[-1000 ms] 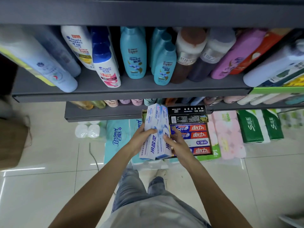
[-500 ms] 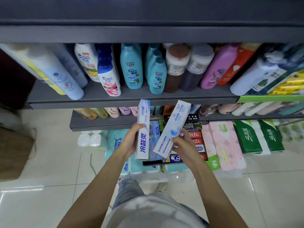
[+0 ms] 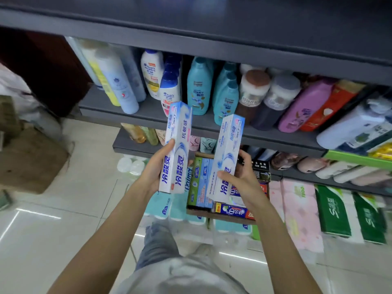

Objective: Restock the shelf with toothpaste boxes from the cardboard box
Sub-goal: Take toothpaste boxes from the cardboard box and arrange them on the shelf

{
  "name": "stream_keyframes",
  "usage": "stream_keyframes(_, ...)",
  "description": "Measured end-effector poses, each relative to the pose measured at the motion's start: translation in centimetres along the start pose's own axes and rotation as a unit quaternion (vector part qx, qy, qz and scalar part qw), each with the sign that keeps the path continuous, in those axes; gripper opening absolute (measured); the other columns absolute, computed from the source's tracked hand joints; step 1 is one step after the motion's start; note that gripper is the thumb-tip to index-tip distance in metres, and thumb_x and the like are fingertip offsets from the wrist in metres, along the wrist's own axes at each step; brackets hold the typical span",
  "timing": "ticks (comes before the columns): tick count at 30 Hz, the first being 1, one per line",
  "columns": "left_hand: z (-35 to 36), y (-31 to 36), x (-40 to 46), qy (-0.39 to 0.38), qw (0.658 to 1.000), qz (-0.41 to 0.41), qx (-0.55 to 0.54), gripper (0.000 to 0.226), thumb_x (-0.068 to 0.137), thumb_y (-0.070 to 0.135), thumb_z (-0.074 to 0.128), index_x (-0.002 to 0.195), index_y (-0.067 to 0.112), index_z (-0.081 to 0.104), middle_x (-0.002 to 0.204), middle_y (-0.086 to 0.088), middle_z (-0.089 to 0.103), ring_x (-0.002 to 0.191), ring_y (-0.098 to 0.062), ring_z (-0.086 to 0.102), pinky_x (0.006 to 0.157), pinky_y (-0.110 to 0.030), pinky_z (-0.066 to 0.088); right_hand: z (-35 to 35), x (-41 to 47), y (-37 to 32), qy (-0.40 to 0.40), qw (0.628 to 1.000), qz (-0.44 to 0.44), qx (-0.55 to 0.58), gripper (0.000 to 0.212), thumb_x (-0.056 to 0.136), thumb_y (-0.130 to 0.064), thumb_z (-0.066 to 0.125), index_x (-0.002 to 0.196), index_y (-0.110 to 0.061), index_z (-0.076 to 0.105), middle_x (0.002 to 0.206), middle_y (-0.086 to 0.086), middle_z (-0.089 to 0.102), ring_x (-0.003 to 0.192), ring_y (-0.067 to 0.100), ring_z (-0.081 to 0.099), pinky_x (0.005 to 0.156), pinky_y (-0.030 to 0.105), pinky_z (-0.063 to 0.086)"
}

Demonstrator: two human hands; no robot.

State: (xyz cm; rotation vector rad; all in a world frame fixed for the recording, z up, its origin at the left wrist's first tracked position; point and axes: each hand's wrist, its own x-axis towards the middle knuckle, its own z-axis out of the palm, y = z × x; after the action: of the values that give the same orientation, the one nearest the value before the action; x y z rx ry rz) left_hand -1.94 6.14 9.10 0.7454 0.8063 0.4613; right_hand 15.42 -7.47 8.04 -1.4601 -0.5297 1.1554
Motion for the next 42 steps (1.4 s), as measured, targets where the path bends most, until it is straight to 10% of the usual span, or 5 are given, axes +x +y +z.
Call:
stream_keyframes(14, -1.2, 14.9, -4.4, 0.003, 0.924, 0.260, 0.279, 0.046, 0.064, 0.034, 0.075, 0.102, 0.027, 0.050, 0.089, 0.008, 0.069, 0.073, -0.011, 0.066, 0.062, -0.027, 0.051, 5.8, -0.3, -14.2, -0.053, 0.982, -0.178, -0.024, 0.067, 0.061, -0.039, 0.079, 0.121, -0.040, 0.049, 0.103, -0.018, 0.068, 0.097, 0.006, 0.064, 0.070, 0.019, 0.053)
stream_keyframes(25, -8.0, 42.8, 0.8, 0.104, 0.420, 0.342, 0.834, 0.067, 0.081, 0.049, 0.064, 0.137, 0.019, 0.044, 0.139, -0.003, 0.049, 0.125, -0.027, 0.047, 0.097, -0.038, 0.041, 18.5, 9.6, -25.3, -0.045, 0.971, -0.236, 0.015, 0.050, 0.081, -0.023, 0.067, 0.128, -0.023, 0.050, 0.103, -0.004, 0.069, 0.090, 0.012, 0.067, 0.080, 0.031, 0.054)
stream_keyframes(34, -9.7, 49.6, 14.3, 0.050, 0.431, 0.245, 0.867, 0.060, 0.091, 0.036, 0.057, 0.145, 0.031, 0.031, 0.138, -0.005, 0.047, 0.125, -0.025, 0.044, 0.099, -0.035, 0.039, 22.9, 15.2, -27.5, 0.007, 0.976, -0.215, -0.019, 0.055, 0.083, -0.014, 0.069, 0.127, -0.034, 0.044, 0.110, 0.008, 0.067, 0.090, 0.018, 0.069, 0.086, 0.037, 0.053)
stream_keyframes(39, -9.3, 46.6, 15.8, 0.066, 0.384, 0.505, 0.770, 0.047, 0.088, 0.022, 0.060, 0.134, 0.019, 0.050, 0.134, -0.015, 0.043, 0.117, -0.034, 0.043, 0.098, -0.047, 0.040, 24.9, 17.1, -27.7, 0.031, 0.975, -0.220, 0.009, 0.064, 0.079, -0.009, 0.072, 0.129, -0.033, 0.039, 0.110, 0.007, 0.065, 0.102, 0.021, 0.064, 0.095, 0.040, 0.050)
stream_keyframes(42, -6.7, 43.6, 12.0, -0.037, 0.615, 0.520, 0.592, 0.040, 0.089, 0.045, 0.051, 0.124, 0.026, 0.055, 0.127, 0.002, 0.051, 0.111, -0.011, 0.052, 0.098, -0.031, 0.041, 26.6, 18.5, -27.8, 0.042, 0.972, -0.226, 0.044, 0.079, 0.077, -0.007, 0.074, 0.139, -0.029, 0.030, 0.109, 0.006, 0.062, 0.106, 0.022, 0.061, 0.088, 0.036, 0.052)
